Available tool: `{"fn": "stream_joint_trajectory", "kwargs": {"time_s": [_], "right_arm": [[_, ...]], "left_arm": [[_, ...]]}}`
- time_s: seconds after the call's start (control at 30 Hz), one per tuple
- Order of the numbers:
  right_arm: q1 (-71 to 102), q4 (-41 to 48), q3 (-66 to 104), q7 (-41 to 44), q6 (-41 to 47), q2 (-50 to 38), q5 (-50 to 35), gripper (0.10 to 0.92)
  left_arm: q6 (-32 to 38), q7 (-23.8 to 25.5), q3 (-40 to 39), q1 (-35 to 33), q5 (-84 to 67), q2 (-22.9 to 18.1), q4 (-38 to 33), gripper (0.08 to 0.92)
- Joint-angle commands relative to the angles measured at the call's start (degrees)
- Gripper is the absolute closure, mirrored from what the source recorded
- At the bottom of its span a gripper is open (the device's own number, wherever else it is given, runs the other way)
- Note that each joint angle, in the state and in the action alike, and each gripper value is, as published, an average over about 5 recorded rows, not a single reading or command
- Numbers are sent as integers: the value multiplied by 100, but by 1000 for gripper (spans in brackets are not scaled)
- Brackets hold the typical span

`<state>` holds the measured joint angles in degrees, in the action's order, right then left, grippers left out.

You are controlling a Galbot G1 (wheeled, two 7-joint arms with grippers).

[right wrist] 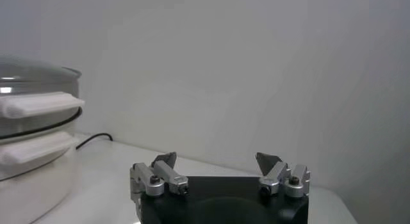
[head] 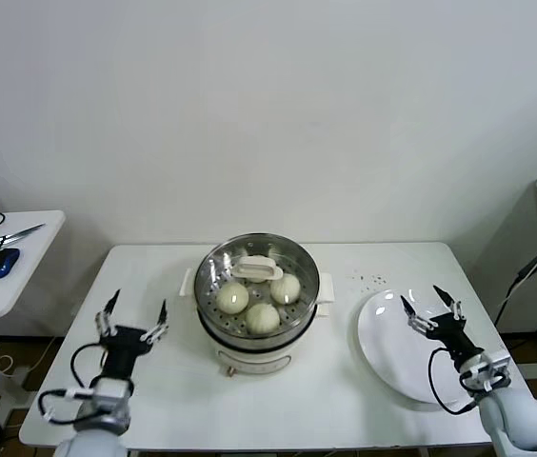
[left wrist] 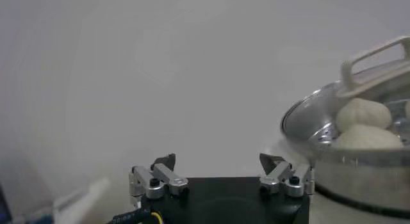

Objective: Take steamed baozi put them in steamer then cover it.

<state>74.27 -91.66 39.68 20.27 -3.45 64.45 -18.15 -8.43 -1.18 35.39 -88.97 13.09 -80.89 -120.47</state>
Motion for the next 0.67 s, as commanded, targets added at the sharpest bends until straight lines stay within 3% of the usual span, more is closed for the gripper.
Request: {"fn": "stream_joint_trajectory", "kwargs": {"time_s": [0.03,0.67], "right_arm": [[498,-297,55,-43,-290,203,-75,203],[673,-350,213,-36,-311,272,-131,203]], "left_arm": [[1581,-46,941,-740,-1735,-478,807,177],[1642,173,966,-825,-1732,-482,466,177]]}}
